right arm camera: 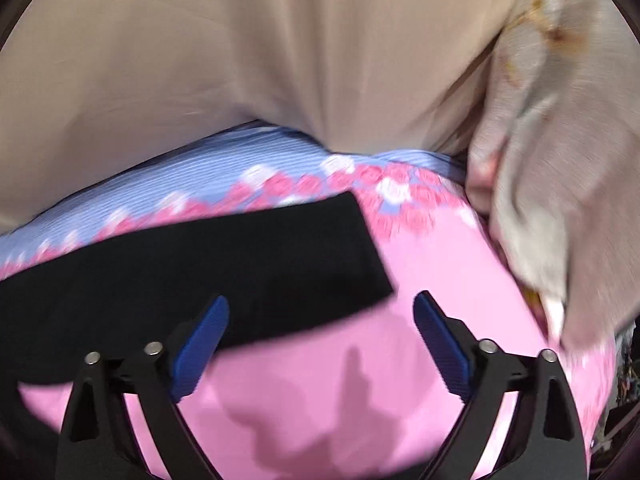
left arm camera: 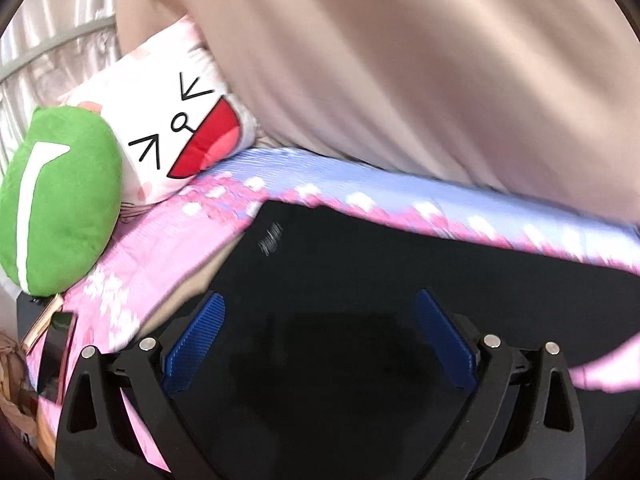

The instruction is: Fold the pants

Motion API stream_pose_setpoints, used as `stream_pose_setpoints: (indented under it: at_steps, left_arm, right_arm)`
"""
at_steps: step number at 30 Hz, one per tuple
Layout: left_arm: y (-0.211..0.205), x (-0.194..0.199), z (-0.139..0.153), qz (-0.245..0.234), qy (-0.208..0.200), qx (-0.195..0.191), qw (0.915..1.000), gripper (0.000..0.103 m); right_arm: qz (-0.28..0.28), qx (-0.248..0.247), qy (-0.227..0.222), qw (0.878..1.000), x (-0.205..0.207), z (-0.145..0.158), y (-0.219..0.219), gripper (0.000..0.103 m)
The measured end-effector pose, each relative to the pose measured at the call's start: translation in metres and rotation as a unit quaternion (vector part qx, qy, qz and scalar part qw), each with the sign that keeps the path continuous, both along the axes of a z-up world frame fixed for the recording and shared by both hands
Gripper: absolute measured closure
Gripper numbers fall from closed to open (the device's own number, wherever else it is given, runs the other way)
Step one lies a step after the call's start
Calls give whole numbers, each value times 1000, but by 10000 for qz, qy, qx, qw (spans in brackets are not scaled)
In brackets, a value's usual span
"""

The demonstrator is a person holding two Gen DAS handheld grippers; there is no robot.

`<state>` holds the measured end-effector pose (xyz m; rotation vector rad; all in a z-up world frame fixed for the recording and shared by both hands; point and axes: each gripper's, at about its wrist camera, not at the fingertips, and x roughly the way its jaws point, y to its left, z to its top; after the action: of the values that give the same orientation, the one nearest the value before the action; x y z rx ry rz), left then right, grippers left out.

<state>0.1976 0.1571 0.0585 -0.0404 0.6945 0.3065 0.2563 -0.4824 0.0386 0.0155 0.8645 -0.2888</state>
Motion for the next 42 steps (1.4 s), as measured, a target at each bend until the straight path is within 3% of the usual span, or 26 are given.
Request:
stream_pose_setpoints:
  at_steps: [2,6,14,19,22,23,24,25,26,27,28,30,34,38,42]
  left_arm:
    - [21,37,-3,97,218,-42,9997,8]
    - [54,109,-22,272,763,105,9967,8]
    - [74,174,-73,358,1263,391,9906,8]
    - [82,203,-92,231,1474,90,9888,7]
    - [86,213,-99,195,1575,-108,9873,9]
    - [85,215,-101,178,1588,-113,9871,14]
    - [85,216,-100,133,1516,-104,9883,23]
    - [84,216,-98,19,1457,-98,9893,49]
    - [83,215,-95,-101,1457,-138,9892,76]
    - [83,213,-92,-119,1480,-172,9888,81]
    - [83,209,-88,-159,1463,-236,9888,89]
    - [82,198,-77,-272,1372,-281,9898,92]
    - [86,155,-36,-489,901,-412,9939,94]
    - [92,86,13,-831,371,-512,9945,94]
    - [98,5,37,-1121,155,-421,9927,94]
  right_arm:
    - [-45,88,167,9998,31,-9,-18,22]
    - [-32,266,404,9988,69,-26,-29,24]
    - [76,-20,607,9981,109,-47,-22,24]
    - [159,-52,567,9983,114,-48,-20,26]
    - [230,2,496,9985,116,-48,-18,36]
    - [248,-6,491,9985,116,-48,-15,41]
    - [277,14,475,9985,115,-48,-12,54]
    - [321,68,463,9984,114,-49,-8,64]
    - [392,216,451,9980,114,-48,-6,82]
    - [410,260,451,9978,113,-46,-2,90]
    - [424,197,449,9979,112,-44,3,90]
    - [457,7,358,9983,107,-37,16,91]
    - [508,119,-67,9986,82,-5,25,92]
    - [715,233,-577,9955,26,43,25,92]
    - [964,95,-843,9917,-49,72,29,92]
